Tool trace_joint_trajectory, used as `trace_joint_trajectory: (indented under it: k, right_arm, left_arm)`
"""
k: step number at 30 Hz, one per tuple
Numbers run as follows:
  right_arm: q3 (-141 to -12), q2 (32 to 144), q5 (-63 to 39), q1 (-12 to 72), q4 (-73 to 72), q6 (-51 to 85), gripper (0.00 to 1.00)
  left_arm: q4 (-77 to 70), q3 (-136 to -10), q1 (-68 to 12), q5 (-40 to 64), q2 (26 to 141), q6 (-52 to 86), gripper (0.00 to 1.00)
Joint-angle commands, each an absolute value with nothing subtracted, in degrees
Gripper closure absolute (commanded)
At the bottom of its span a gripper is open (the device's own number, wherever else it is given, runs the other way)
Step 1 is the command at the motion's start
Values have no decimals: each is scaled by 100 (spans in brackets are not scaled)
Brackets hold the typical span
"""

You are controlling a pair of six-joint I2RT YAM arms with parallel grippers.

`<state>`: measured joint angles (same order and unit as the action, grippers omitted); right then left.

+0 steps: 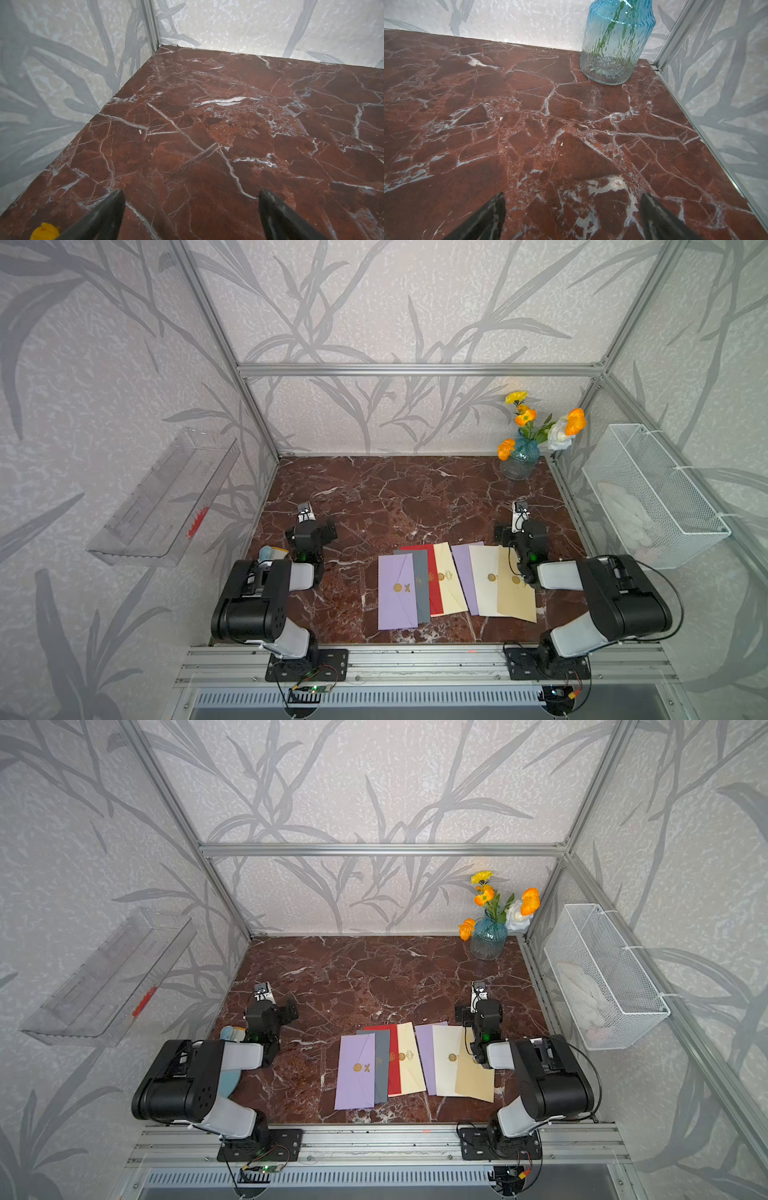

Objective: Open the envelope
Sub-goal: Pick up the envelope from the envelope.

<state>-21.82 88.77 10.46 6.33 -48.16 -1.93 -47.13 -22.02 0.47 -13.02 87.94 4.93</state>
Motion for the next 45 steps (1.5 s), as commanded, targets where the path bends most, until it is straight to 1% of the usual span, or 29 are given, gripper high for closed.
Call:
trace_joint_trajectory:
  k: [1,36,38,39,40,42,43,45]
  right_arm:
    - [-2246,8762,1096,659,-4877,-158,1]
    - [-2242,8756,1064,660,-4913,-175,0]
    - [-2350,8659,914,680,-4838,-335,4]
    - [-2586,8487,943,736,-4192,-392,7]
    - [-2919,8339,1148,850,-3394,-417,9]
    - [-3531,8189,1516,1085,-2283,-536,11]
    - [-3748,8154,1654,1227,-2039,-577,12]
    - [-4029,8104,1714,1472,-1811,-609,11]
  left_arm:
    - [-4684,-2295,44,-1346,8719,444,0]
    - [-4669,-2297,92,-1241,8710,455,0]
    - [-4762,-2302,89,-1048,8669,347,0]
    - [-4522,-2401,55,-751,8561,97,0]
    - [-3645,-2708,-1,-544,8359,-19,0]
    - [-1975,-3493,-125,-542,8066,-57,0]
    - [-1507,-3804,-149,-556,7996,109,0]
    - [-1310,-4043,-155,-314,7852,487,1]
